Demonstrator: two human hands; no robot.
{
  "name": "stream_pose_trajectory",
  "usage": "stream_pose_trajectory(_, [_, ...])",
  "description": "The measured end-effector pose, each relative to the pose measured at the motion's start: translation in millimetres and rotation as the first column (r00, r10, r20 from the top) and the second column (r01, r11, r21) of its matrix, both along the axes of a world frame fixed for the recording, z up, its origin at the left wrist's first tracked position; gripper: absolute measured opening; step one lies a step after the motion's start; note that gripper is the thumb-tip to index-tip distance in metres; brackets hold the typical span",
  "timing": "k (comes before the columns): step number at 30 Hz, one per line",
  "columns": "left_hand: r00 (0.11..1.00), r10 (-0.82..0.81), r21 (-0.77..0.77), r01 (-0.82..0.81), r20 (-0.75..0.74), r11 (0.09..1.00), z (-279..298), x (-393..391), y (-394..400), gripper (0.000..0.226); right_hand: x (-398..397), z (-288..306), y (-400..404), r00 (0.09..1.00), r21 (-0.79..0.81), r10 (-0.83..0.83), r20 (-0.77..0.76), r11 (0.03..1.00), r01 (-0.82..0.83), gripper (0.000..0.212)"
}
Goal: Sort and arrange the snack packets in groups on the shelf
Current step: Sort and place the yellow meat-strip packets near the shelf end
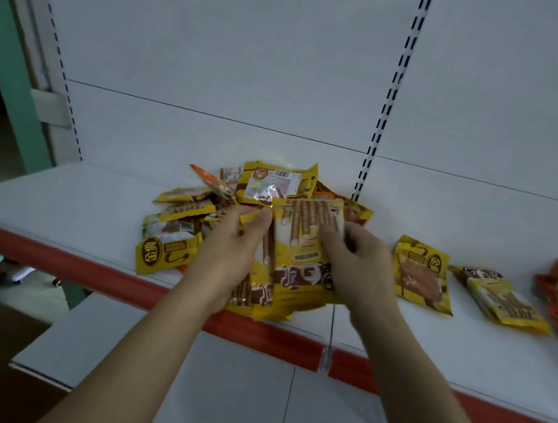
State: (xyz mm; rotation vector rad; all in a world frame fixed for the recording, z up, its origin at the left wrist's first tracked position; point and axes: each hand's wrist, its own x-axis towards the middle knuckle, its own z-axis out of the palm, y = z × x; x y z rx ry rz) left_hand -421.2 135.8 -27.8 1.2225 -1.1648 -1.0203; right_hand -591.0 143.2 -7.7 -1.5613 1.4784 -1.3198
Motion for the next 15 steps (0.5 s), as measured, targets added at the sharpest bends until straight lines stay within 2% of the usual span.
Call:
stream_pose_trajectory(2, [0.997, 0.006, 0.025, -0.004, -0.076, 1.0, 2.3, -2.0, 7.8, 0.085, 20.8, -8.8, -0.7, 0.999, -0.046, 0.006, -0.037, 0.999, -0.008, 0.028])
stream_pose_trajectory(3, [0.998, 0.024, 0.015, -0.023, -0.065, 1.0, 3.7, -1.5, 11.7, 0.085, 28.9, -11.9, -1.5, 0.999, -0.062, 0.03, -0.018, 0.998, -0.031, 0.027])
stream_pose_trajectory(6, [0.993, 0.119, -0.029, -0.12, -0.02, 0.992, 1.7, 13.0, 17.1, 0.052, 38.8, -20.1, -6.9, 0.998, -0.098, 0.047, 0.032, 0.994, -0.044, 0.026])
stream_pose_trajectory(7, [0.987, 0.16, -0.021, -0.161, -0.017, 0.987, -0.5, 22.0, 16.4, 0.049, 36.7, -24.3, -10.4, 0.999, -0.098, 0.013, -0.03, 0.995, -0.016, 0.031])
stream_pose_trajectory(8, [0.981, 0.191, -0.01, -0.191, -0.031, 0.982, -1.6, 31.1, 15.4, 0.048, 33.2, -28.8, -14.5, 0.984, -0.08, -0.025, -0.179, 0.997, 0.01, 0.035])
stream_pose_trajectory(10, [0.97, 0.235, 0.01, -0.235, -0.07, 0.972, -3.0, 47.6, 14.4, 0.038, 29.3, -39.5, -22.3, 0.854, 0.042, 0.009, -0.521, 0.999, 0.015, 0.043])
stream_pose_trajectory(11, [0.969, 0.231, 0.018, -0.231, -0.09, 0.973, -4.5, 53.9, 13.3, 0.036, 30.6, -43.7, -23.9, 0.796, 0.112, 0.061, -0.603, 0.994, 0.008, 0.047])
stream_pose_trajectory(12, [0.97, 0.222, 0.027, -0.22, -0.097, 0.975, -4.9, 57.1, 13.5, 0.038, 33.4, -47.2, -25.1, 0.767, 0.15, 0.095, -0.635, 0.989, 0.001, 0.05])
stream_pose_trajectory(15, [0.978, 0.205, 0.055, -0.202, -0.05, 0.978, -6.1, 60.5, 14.0, 0.057, 39.2, -49.9, -28.1, 0.759, 0.165, 0.117, -0.64, 0.986, -0.012, 0.047])
